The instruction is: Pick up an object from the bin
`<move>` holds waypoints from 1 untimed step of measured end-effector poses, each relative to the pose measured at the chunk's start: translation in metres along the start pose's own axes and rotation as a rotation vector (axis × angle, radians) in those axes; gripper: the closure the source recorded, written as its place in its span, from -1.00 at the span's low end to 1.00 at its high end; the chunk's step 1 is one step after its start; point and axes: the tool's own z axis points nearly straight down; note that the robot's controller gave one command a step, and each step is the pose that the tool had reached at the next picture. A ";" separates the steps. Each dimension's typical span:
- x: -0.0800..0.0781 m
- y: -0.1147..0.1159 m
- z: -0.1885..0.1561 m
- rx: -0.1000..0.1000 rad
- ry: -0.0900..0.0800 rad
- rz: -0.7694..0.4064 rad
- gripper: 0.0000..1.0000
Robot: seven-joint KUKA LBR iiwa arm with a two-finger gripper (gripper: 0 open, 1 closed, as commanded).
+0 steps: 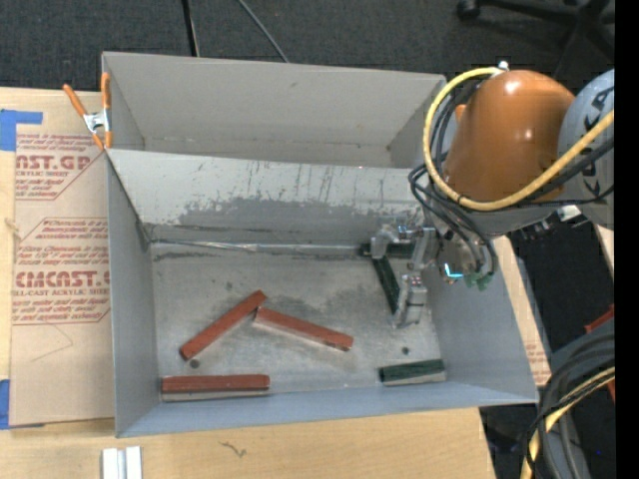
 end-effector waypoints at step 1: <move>0.027 0.003 0.100 0.000 0.001 -0.157 -1.00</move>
Offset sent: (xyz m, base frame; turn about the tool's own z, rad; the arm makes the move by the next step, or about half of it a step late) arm -0.0259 0.0021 -0.0965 -0.1553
